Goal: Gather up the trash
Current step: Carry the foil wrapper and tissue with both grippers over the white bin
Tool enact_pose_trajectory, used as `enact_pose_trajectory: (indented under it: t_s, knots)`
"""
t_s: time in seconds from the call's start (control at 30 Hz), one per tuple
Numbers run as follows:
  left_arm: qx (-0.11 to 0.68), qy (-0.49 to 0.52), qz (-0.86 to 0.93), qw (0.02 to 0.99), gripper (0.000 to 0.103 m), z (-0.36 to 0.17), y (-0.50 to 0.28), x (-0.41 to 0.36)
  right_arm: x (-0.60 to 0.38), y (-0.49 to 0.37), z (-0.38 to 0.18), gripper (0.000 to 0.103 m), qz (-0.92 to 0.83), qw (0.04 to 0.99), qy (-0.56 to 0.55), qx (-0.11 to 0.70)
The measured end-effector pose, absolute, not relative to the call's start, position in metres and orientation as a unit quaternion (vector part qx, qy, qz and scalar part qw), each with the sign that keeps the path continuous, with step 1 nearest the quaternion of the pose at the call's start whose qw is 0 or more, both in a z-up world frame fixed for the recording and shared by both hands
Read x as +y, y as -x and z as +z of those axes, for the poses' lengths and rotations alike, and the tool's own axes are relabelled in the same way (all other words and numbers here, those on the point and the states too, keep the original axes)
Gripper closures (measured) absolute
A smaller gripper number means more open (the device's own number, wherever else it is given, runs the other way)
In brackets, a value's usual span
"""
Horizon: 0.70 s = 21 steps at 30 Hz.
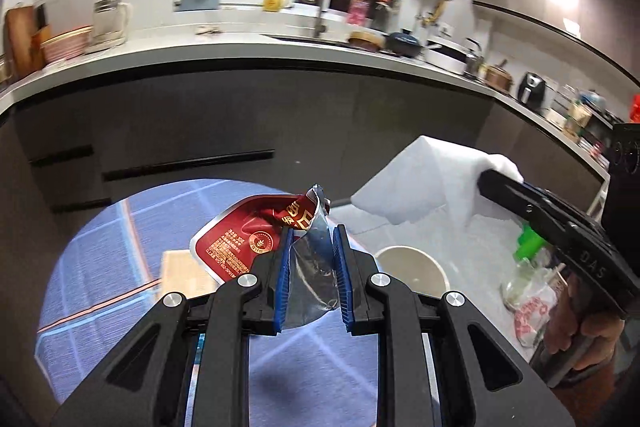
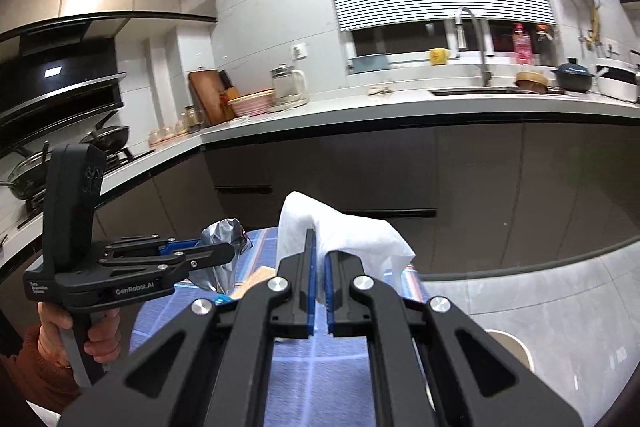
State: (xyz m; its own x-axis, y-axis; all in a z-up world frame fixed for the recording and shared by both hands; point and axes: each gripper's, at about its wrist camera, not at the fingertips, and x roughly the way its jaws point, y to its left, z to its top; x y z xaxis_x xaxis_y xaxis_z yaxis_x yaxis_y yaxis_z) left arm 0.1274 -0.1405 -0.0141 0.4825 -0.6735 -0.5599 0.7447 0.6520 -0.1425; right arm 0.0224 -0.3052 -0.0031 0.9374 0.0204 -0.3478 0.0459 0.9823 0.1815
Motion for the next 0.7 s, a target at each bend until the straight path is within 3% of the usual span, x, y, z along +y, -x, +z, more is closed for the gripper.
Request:
enact_pose_trajectory:
  t_s: [0.33,0.7]
  knots:
    - [0.323,-0.071,-0.480,0.813,0.084,-0.037,-0.109,-0.226,-0.367,0.020,-0.037,0.098,-0.069,0.970,-0.129,0.192]
    - [0.363,-0.097,-0.517,0.770,0.084,-0.084,-0.104,-0.317,-0.430,0.033,-0.112,0.098,-0.126,0.940,-0.196,0.247]
